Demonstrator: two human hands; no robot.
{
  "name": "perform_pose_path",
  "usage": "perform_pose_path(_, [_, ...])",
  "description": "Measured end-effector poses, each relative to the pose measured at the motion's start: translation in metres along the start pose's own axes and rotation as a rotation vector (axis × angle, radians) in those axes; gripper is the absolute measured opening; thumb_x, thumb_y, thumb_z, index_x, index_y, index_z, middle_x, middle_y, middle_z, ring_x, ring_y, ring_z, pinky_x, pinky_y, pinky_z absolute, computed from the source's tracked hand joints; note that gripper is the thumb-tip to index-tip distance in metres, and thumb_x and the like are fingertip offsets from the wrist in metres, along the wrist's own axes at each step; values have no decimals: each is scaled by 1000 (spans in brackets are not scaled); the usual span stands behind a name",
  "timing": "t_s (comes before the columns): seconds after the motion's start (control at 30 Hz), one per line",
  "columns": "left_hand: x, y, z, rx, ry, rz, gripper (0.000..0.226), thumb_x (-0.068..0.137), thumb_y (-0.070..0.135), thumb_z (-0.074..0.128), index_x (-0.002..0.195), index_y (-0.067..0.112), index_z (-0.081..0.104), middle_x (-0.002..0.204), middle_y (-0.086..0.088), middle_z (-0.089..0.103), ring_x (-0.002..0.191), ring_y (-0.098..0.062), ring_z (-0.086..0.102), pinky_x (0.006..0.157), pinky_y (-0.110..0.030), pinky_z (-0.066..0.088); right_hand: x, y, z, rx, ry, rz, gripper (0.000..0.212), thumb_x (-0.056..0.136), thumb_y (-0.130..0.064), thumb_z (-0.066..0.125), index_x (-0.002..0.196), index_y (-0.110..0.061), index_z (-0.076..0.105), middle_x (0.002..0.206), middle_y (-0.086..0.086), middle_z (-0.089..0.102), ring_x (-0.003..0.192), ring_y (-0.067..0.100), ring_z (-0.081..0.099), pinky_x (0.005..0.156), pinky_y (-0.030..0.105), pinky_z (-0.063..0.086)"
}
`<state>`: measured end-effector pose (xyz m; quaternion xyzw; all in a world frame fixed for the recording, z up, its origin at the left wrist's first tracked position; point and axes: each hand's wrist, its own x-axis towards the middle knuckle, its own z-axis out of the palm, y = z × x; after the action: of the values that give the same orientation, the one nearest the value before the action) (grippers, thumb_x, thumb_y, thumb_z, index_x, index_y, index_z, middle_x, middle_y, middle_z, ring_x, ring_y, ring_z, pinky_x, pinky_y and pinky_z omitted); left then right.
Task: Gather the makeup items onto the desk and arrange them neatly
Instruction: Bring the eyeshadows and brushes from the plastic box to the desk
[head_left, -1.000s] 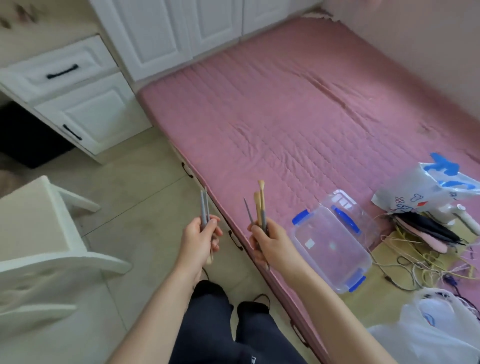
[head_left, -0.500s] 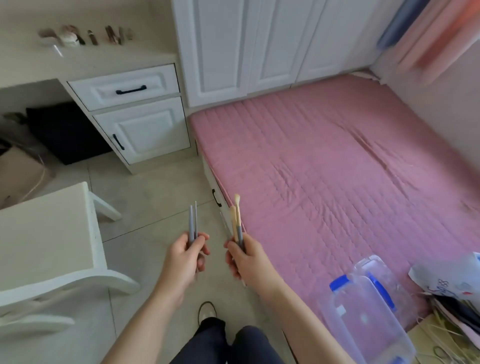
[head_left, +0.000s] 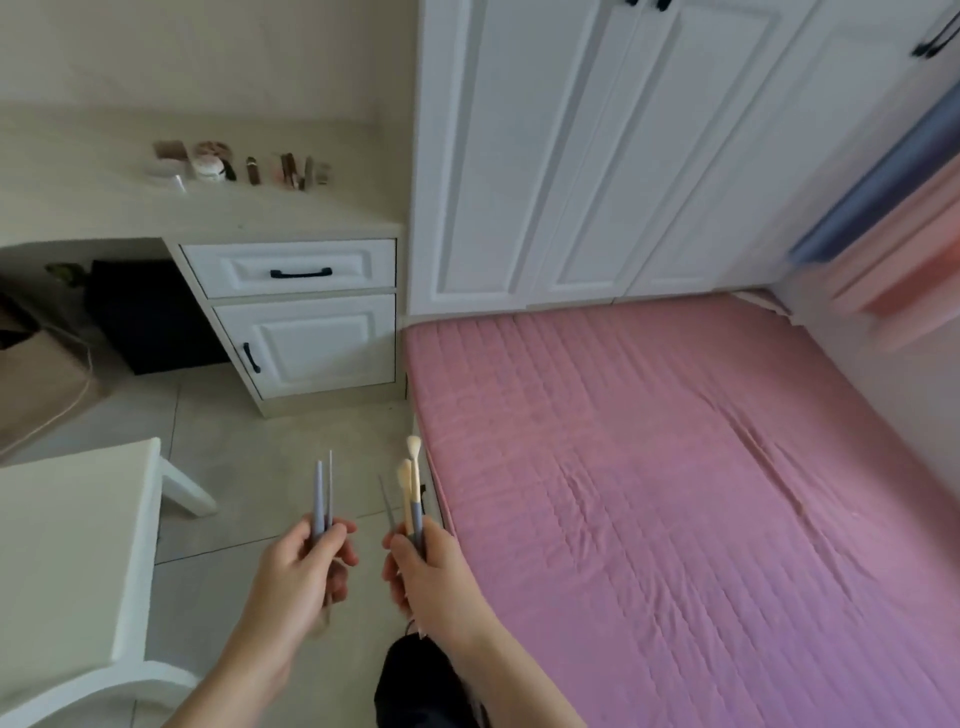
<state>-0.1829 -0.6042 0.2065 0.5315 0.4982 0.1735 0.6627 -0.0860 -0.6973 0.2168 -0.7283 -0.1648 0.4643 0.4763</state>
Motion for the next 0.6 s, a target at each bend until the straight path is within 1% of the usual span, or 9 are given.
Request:
perform_pose_path(0.13, [36, 31, 21, -88, 74, -1, 15, 97, 4, 47, 94, -3, 60, 70, -14, 52, 58, -23, 41, 53, -34, 35, 49, -33, -21, -84, -47, -33, 14, 97, -19, 42, 87, -19, 50, 69, -6, 54, 57, 10, 45, 51, 22, 38])
perform_pose_path(0.27, [67, 54, 34, -146, 116, -7, 15, 97, 5, 48, 94, -1, 61, 69, -12, 52, 57, -21, 42, 52, -33, 36, 90, -61, -35, -145, -86, -68, 13, 97, -19, 42, 88, -19, 51, 70, -5, 55, 60, 12, 46, 54, 26, 39])
perform_pose_path(0.4, [98, 69, 35, -171, 184, -22, 14, 97, 4, 48, 92, 0, 61, 67, -11, 53, 55, -20, 42, 50, -31, 37, 127, -87, -39, -170, -139, -67, 13, 98, -17, 41, 92, -15, 53, 70, -4, 55, 61, 12, 48, 54, 25, 40])
perform_pose_path(0.6, [140, 93, 24, -213, 232, -45, 15, 97, 6, 48, 94, 1, 61, 67, -10, 54, 52, -17, 44, 52, -32, 38, 174, -111, -26, -169, -193, -39, 14, 98, -16, 41, 91, -16, 54, 69, -3, 56, 59, 12, 48, 54, 22, 39])
